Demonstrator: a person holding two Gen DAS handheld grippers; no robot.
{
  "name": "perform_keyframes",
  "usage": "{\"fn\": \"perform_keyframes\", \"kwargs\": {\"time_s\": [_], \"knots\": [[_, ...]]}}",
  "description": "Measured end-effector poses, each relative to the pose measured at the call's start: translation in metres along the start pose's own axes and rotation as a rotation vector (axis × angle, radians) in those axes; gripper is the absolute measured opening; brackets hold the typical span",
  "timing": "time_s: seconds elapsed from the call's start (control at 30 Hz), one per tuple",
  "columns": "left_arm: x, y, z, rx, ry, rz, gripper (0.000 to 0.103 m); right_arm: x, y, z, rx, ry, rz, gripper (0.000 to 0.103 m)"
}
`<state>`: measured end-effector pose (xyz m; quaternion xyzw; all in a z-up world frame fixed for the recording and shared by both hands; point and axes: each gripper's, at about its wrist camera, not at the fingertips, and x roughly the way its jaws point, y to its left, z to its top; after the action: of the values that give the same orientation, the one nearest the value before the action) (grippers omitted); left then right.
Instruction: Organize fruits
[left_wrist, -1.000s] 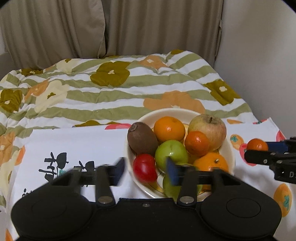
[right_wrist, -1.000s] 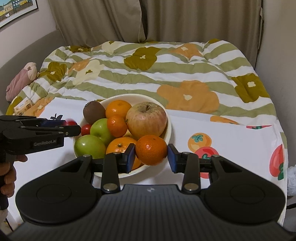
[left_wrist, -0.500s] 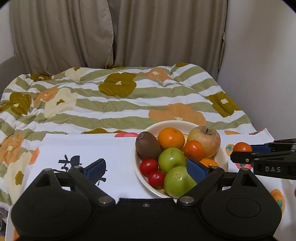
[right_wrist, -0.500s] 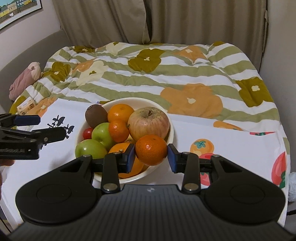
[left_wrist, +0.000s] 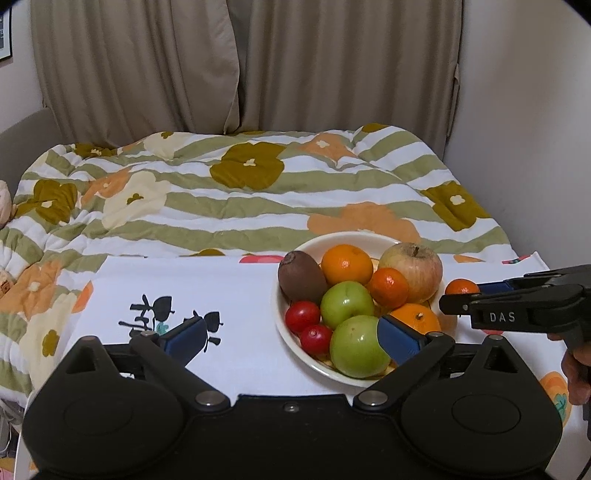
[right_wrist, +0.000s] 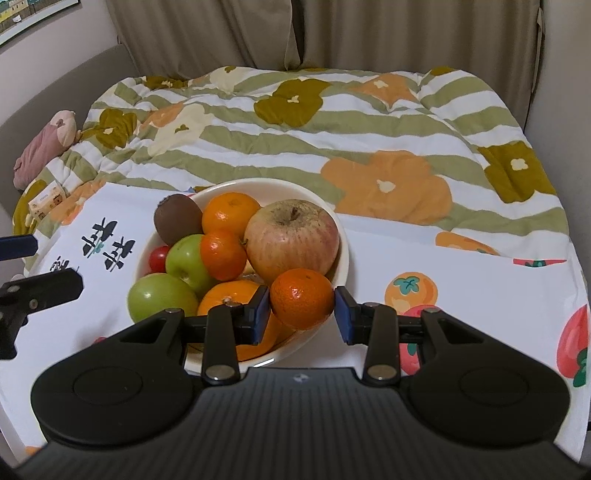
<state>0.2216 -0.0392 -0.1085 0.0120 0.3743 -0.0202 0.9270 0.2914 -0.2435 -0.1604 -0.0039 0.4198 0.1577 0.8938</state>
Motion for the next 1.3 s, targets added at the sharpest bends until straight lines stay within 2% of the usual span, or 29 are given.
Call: {"fn": "perform_keyframes", "kwargs": {"time_s": [0.03, 0.07, 0.17, 0.23, 0.47, 0.63, 1.03, 1.3], "knots": [[0.000, 0.000, -0.002, -0.003, 0.004, 0.002, 0.101, 0.001, -0.001, 0.000, 0.003, -0.001, -0.003, 0.056], [0.001, 0.000, -0.003, -0.006, 0.008, 0.004, 0.101, 0.002, -0.001, -0.001, 0.004, -0.006, 0.002, 0.069], [0.000, 0.000, -0.007, -0.013, 0.015, 0.009, 0.101, -0.002, -0.001, -0.002, 0.019, -0.028, 0.011, 0.095], [-0.003, 0.001, -0.009, -0.015, 0.015, 0.012, 0.101, -0.007, -0.001, -0.003, 0.035, -0.033, 0.023, 0.100], [-0.025, 0.005, -0.012, -0.021, -0.019, -0.009, 0.101, -0.038, 0.008, -0.011, 0.079, -0.069, -0.009, 0.100], [-0.053, 0.011, -0.013, -0.014, -0.059, -0.042, 0.101, -0.082, 0.027, -0.019, 0.084, -0.112, -0.074, 0.101], [-0.138, 0.023, -0.029, -0.011, -0.168, -0.104, 0.101, -0.183, 0.069, -0.054, 0.139, -0.198, -0.144, 0.101], [-0.181, 0.032, -0.039, 0.011, -0.204, -0.090, 0.103, -0.232, 0.089, -0.085, 0.151, -0.224, -0.215, 0.103]]}}
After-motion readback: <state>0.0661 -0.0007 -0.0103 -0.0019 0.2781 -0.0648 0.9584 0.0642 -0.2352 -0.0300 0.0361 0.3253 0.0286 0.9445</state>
